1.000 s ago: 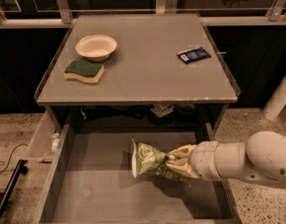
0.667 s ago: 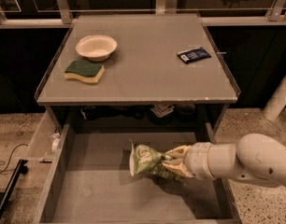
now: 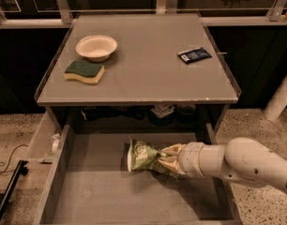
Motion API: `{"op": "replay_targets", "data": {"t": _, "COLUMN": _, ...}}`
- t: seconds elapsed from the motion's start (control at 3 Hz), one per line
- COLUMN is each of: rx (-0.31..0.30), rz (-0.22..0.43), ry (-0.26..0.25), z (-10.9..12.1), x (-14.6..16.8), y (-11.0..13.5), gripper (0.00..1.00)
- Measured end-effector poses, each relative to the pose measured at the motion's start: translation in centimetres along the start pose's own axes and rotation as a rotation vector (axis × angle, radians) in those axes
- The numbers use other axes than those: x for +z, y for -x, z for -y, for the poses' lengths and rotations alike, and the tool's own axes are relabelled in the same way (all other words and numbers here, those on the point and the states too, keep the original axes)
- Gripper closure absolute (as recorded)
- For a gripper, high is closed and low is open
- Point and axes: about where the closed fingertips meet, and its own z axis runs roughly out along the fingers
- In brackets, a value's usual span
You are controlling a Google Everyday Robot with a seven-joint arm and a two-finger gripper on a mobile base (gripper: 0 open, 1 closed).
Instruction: Place green jalapeno chip bag into top drawer
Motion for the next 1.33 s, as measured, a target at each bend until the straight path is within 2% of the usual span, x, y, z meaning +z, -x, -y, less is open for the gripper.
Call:
{"op": "replay_targets", "data": {"t": 0.33, "rx": 0.000, "rz": 0.000, "ry": 0.000, "z": 0.00, "x": 0.00, "y": 0.00, "gripper": 1.00}}
{"op": "replay_targets", "data": {"t": 0.67, "rx": 0.000, "rz": 0.000, "ry": 0.000, "z": 0.00, "x": 0.01, "y": 0.00, "gripper": 0.81}}
{"op": "replay_targets", "data": {"t": 1.33, "rx": 0.000, "rz": 0.000, "ry": 0.000, "z": -0.01, "x": 0.01, "y": 0.00, "gripper": 0.34}}
